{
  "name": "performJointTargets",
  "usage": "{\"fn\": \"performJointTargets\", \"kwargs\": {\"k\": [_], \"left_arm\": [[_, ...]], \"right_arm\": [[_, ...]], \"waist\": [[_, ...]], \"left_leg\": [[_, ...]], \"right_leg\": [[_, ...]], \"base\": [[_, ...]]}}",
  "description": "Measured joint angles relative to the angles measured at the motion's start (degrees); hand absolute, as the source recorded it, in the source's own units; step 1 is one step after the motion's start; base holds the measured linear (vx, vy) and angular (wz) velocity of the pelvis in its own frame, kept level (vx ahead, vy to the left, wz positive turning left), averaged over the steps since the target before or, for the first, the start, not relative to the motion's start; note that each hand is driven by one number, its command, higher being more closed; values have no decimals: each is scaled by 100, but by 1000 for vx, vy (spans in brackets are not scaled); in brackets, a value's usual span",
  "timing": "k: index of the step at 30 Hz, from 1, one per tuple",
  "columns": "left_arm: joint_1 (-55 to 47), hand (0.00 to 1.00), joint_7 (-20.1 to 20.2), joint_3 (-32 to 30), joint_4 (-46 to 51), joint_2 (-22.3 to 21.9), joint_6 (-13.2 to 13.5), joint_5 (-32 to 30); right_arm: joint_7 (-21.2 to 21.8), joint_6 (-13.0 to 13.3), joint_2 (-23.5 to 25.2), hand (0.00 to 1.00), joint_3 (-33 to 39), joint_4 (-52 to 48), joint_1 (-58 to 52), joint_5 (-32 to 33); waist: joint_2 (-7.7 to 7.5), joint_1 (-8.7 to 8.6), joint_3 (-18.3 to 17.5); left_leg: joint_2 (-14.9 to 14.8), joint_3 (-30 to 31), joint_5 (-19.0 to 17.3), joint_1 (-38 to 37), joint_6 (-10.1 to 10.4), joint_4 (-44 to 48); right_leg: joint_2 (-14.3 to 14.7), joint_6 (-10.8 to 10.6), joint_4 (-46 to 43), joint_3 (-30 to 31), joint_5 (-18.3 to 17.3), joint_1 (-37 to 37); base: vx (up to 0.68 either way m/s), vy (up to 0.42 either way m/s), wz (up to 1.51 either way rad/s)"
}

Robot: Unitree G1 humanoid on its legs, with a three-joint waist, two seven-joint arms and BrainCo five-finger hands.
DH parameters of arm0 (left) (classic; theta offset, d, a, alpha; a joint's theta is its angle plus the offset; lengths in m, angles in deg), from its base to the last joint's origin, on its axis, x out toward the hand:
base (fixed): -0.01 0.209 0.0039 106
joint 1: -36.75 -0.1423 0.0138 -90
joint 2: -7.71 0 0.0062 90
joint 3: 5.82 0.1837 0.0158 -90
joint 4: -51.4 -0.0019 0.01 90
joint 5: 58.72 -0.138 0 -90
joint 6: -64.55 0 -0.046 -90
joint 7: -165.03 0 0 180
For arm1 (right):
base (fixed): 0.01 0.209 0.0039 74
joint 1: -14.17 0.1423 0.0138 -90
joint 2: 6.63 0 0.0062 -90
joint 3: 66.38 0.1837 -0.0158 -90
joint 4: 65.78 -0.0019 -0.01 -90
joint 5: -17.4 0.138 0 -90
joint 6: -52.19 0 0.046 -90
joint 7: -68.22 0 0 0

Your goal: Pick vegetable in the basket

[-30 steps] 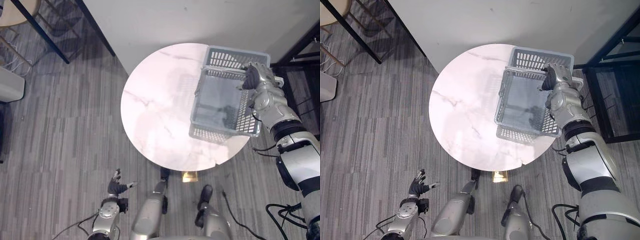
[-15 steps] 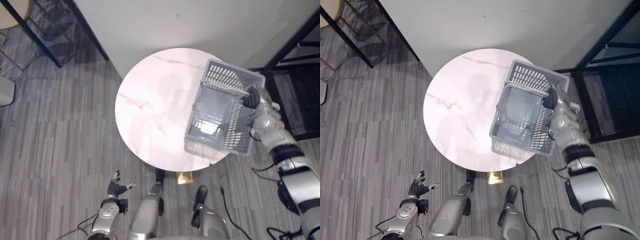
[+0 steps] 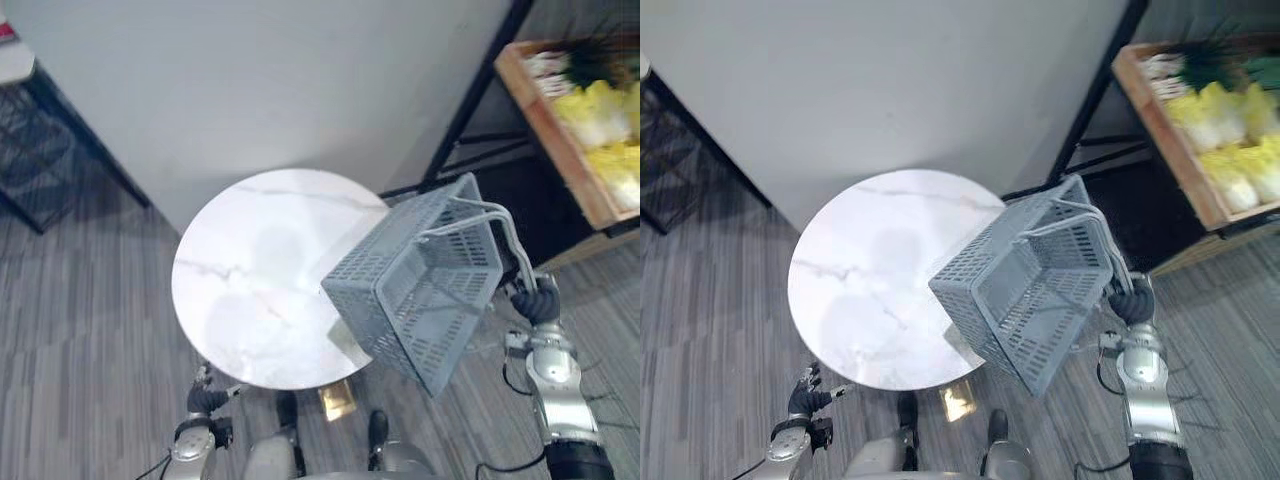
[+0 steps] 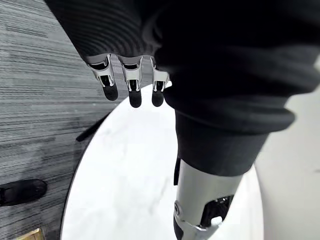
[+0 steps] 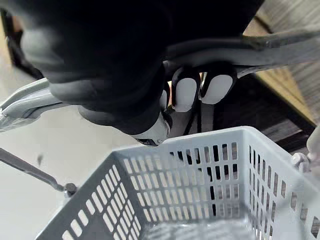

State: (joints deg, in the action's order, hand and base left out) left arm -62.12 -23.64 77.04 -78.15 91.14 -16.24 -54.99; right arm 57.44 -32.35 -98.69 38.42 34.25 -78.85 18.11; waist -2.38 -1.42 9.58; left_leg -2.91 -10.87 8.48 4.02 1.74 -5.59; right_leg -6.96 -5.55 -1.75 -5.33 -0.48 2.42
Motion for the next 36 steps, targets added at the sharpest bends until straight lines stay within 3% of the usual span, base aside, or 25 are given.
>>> {"fn": "performJointTargets", "kwargs": {"k": [2,9,12,13,14,15,17,18,20,21,24,25,26,28,29,30,33,36], "left_arm": [[-90,0,16,-35,14,-21,-4,-2],[-294,0,101,-98,88,-34,-14,-5],[-355,0,78,-281,158,-9,-33,5],[-351,0,74,-369,304,-9,-55,5],[-332,0,61,-481,438,-50,-45,8],[-325,0,21,-542,549,-14,-30,8],[-364,0,-21,-654,706,-29,-28,12],[-392,0,-31,-676,746,-38,-29,12],[-411,0,-31,-677,821,-93,-32,21],[-451,0,-29,-647,940,-336,-43,38],[-523,0,-19,-292,988,-592,-62,67],[-554,0,-24,-159,996,-593,-64,82],[-520,0,-22,-58,997,-592,-68,83],[-464,0,-14,20,1034,-608,-71,82],[-565,0,-15,-4,1141,-615,-70,82],[-617,0,-17,-35,1212,-618,-69,82],[-725,0,-20,-56,1244,-609,-60,128],[-691,0,-21,-85,1038,-587,-57,132]], "right_arm": [[96,37,220,100,248,-1,-237,233],[77,39,620,100,611,70,-638,467],[-51,57,836,100,652,318,-519,601],[-150,57,972,100,749,364,-548,668],[-237,56,1012,100,751,450,-507,722],[-288,55,1097,100,739,495,-522,761],[-369,41,1178,100,760,497,-673,781],[-438,29,1225,100,756,500,-689,793],[-487,27,1261,100,739,495,-655,828],[-524,34,1221,100,743,369,-570,900],[-567,57,1043,100,790,311,-554,996],[-581,58,1031,100,792,311,-610,1018],[-571,62,1058,100,790,307,-659,1051],[-554,61,1100,100,840,252,-654,1054],[-528,53,1100,100,808,181,-656,1057],[-524,52,1102,100,780,166,-656,1057],[-499,53,1140,100,735,168,-652,1057],[-392,58,1143,100,766,400,-648,1046]], "waist": [[68,-104,-109],[197,-118,-187],[101,-113,-122],[162,-134,-120],[244,-89,-83],[252,-124,-50],[146,-86,-50],[117,-30,-60],[62,113,-58],[229,292,-59],[615,207,10],[610,201,6],[425,190,72],[361,170,113],[345,141,124],[374,131,114],[410,127,107],[443,58,31]], "left_leg": [[-3,-95,-30,-102,15,-15],[-20,-595,-123,-257,11,-17],[28,-893,-107,-40,18,57],[-74,-925,-103,154,-181,261],[-247,-988,-114,271,-285,338],[-350,-911,-142,471,-325,590],[-350,-789,-155,560,-343,814],[-388,-752,-155,693,-342,977],[-452,-780,-144,964,-326,1251],[-658,-886,-26,1280,-157,1373],[-917,-559,190,1361,142,1151],[-925,-470,37,1282,334,942],[-864,-500,-307,1311,611,983],[-802,-442,-327,1435,487,1760],[-822,-387,-511,1372,279,2376],[-828,-316,-719,1270,219,2610],[-748,-139,-1528,612,318,2605],[-598,-75,-1385,306,366,1830]], "right_leg": [[-2,-33,-6,93,-23,-40],[13,-87,-53,578,17,109],[-45,-5,-316,765,144,601],[-78,81,-157,569,79,583],[-128,425,-642,217,-203,762],[-221,390,-1866,6,-425,1068],[-419,220,-3301,-77,-951,988],[-440,72,-3607,-70,-1171,760],[-395,-104,-3043,-101,-1405,422],[-146,-49,-2067,-334,-1671,238],[204,117,-2055,-598,-1629,245],[238,199,-2164,-668,-1654,306],[91,362,-2061,-805,-1596,326],[-38,514,-2051,-886,-1490,396],[-18,544,-2021,-890,-1418,454],[-2,559,-2028,-884,-1397,475],[35,512,-2008,-802,-1303,514],[73,361,-1610,-767,-1020,387]], "base": [[-31,9,-28],[-51,18,-33],[-63,28,-50],[-24,-39,-12],[-19,-65,6],[2,-77,12],[-19,-142,39],[-58,-196,24],[-151,-225,-25],[-194,-212,-48],[-242,-154,12],[-333,-127,45],[-229,-74,40],[-215,-95,37],[-186,-105,14],[-134,-51,-1],[-120,45,-9],[-84,99,-4]]}}
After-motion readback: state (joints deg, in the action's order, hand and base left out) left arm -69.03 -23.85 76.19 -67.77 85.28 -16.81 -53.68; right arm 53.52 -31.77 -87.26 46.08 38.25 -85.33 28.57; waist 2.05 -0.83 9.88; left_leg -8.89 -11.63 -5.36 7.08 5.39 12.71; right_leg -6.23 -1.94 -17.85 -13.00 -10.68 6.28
